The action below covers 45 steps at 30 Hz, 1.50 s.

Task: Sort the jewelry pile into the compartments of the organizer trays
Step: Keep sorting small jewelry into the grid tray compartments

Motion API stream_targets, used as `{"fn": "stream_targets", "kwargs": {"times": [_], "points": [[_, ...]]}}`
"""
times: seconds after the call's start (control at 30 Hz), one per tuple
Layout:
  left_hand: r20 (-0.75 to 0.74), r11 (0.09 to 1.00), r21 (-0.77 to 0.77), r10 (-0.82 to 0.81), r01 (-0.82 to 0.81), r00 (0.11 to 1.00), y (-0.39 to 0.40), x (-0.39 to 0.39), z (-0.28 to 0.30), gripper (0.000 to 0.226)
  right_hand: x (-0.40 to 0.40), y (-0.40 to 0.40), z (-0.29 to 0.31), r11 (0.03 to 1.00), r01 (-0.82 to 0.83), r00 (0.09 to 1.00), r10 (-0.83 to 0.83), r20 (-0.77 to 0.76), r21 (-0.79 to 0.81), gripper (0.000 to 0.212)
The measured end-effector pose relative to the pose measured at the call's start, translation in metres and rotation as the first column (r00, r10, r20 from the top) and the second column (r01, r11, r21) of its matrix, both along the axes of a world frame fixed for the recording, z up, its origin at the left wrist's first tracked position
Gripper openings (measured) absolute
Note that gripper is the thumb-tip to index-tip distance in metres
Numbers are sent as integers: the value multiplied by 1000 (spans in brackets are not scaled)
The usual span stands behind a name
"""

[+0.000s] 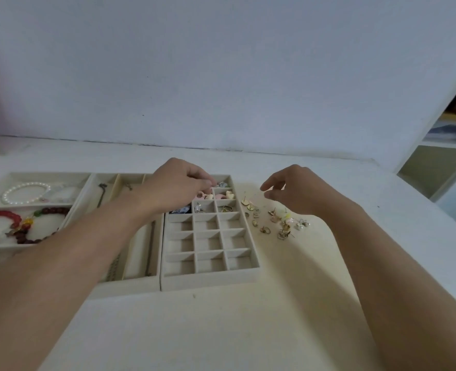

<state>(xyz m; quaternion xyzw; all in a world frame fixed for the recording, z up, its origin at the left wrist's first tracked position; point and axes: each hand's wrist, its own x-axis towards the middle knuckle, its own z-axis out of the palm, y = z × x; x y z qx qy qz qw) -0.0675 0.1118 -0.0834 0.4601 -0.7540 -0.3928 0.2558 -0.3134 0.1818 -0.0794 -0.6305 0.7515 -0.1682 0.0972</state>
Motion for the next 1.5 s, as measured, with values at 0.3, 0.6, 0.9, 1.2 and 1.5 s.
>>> {"fn": "stream_targets", "kwargs": {"times": [0.3, 0.6, 0.9, 1.2, 1.5], "points": [[-32, 1000, 17, 21, -20, 999, -3, 0, -6, 16, 11, -7, -30, 1000, 5, 998, -5, 66, 5, 27], [-36, 1000, 3, 15, -15, 999, -1, 0, -5, 7, 22, -18, -39, 998, 9, 1000, -10, -3, -58, 21], [-50, 1000, -16, -15, 14, 999, 5, -2, -1, 5, 31, -12, -36, 990, 5, 997, 6, 72, -141, 6], [-192, 976, -125, -201, 179, 961, 25, -14, 4, 25, 41, 23, -2, 992, 7, 567, 101, 818, -128, 25], [-250, 953, -259, -225, 159, 942, 33, -17, 1, 20, 46, 27, -3, 998, -22, 578, 58, 814, -55, 38]]}}
